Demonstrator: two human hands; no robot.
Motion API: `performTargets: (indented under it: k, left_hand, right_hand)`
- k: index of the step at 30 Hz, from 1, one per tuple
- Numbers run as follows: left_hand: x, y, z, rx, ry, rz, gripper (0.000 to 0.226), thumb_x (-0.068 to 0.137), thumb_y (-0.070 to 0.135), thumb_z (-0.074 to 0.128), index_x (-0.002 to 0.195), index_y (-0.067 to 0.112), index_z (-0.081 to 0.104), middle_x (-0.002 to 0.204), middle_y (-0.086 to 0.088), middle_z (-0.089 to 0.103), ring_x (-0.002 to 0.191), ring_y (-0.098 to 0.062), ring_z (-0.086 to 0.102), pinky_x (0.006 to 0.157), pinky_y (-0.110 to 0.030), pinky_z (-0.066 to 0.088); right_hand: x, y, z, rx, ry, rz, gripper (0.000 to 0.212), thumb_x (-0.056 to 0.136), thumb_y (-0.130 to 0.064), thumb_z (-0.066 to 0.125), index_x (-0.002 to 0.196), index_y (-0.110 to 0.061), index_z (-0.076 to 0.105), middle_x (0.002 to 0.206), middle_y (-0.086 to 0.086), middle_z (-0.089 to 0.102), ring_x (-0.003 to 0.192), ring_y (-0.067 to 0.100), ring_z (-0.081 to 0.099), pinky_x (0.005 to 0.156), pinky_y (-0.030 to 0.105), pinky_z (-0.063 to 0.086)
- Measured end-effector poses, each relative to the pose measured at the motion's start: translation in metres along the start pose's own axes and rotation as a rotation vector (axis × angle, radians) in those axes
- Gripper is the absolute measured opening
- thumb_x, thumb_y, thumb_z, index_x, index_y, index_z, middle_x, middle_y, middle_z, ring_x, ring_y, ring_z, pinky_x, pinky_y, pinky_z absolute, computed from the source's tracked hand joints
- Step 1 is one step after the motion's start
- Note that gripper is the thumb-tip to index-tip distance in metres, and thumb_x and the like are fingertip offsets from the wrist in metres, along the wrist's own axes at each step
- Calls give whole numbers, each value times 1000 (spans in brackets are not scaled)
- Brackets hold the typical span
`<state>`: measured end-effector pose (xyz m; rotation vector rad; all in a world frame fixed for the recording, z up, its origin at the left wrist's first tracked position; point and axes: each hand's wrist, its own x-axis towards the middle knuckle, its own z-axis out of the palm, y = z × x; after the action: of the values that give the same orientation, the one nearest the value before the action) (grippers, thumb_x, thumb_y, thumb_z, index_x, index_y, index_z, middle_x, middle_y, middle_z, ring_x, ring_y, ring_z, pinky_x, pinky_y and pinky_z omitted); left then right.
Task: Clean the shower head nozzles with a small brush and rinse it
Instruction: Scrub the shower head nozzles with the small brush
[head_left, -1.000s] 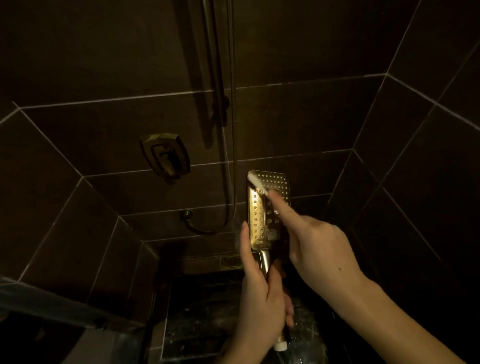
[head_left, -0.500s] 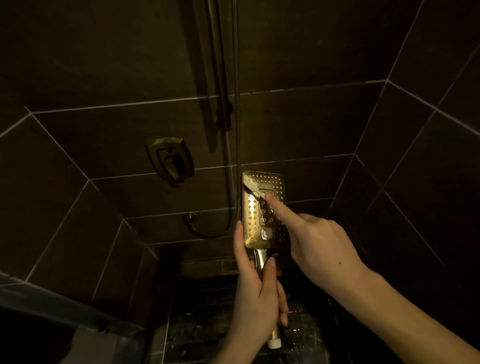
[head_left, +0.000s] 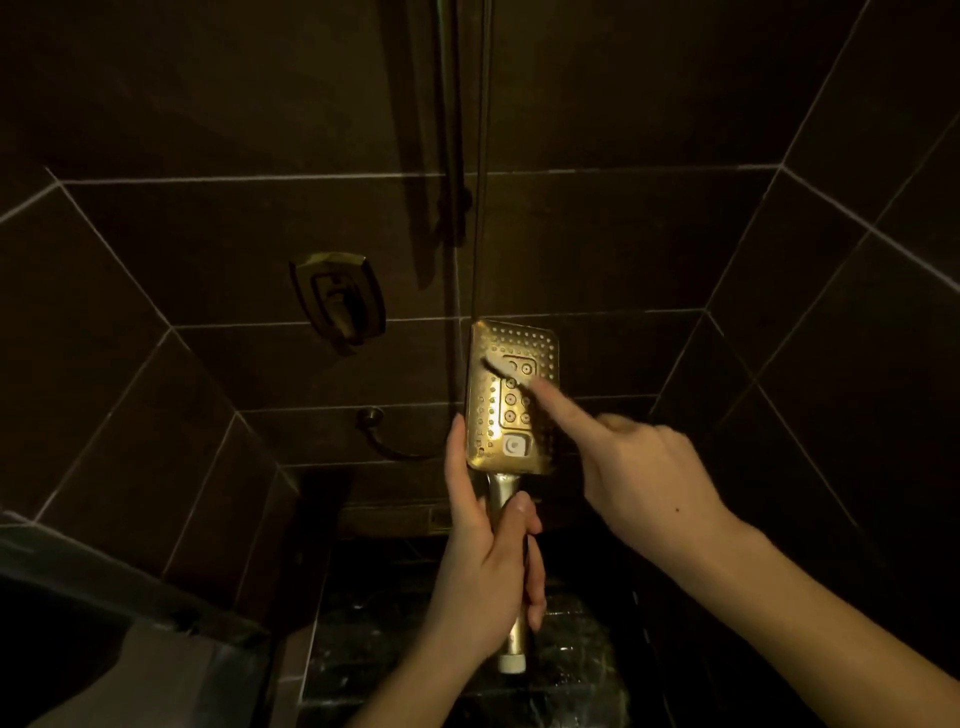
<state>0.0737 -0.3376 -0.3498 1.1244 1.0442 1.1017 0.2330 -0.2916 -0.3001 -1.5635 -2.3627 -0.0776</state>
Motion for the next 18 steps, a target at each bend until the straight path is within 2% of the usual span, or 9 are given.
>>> performTargets:
  k: [3,7,10,12,15,18]
  left_hand:
    - [0,3,-2,-18,-47,-7,86,105,14,47,130,85,6,87,-7,63,42,-21,50,37,-28,46]
    - [2,5,-9,-33,-89,-25,86,105,13,47,130,85,8,84,-7,63,41,-19,50,37,-28,46]
    - [4,6,-11,6,-118,-29,85,105,15,47,128,87,8,86,-6,63,43,-20,51,38,-28,47]
    - [4,8,-10,20,-135,-32,85,105,15,47,127,87,7,87,-7,63,44,-21,51,38,-28,47]
    - [5,7,-14,31,-138,-44,85,105,16,47,127,88,6,90,-11,62,44,-21,52,38,-28,46]
    - [5,7,-16,51,-164,-65,84,106,18,46,127,88,5,92,-11,61,44,-21,52,37,-28,46]
  right_hand:
    - [8,13,-5,-28,38,75,84,92,-13,54,154,-40,4,64,-4,50,45,11,48,41,33,49]
    - [-5,-2,-2,-34,-74,-66,85,96,-25,47,150,-47,-14,72,-4,56,50,14,54,48,34,52]
    - [12,22,-11,-75,32,37,80,94,-17,49,154,-42,2,64,-4,51,45,13,49,42,34,50]
    - [15,24,-17,-75,12,85,77,93,-14,51,155,-37,11,60,-5,47,41,10,44,37,33,46]
    - [0,8,-11,-52,-128,-37,82,88,-17,57,155,-36,12,59,-9,40,36,8,38,32,25,35]
    - [2,22,-13,-119,-86,-27,86,87,-16,59,154,-38,10,58,-8,39,36,9,38,32,25,32]
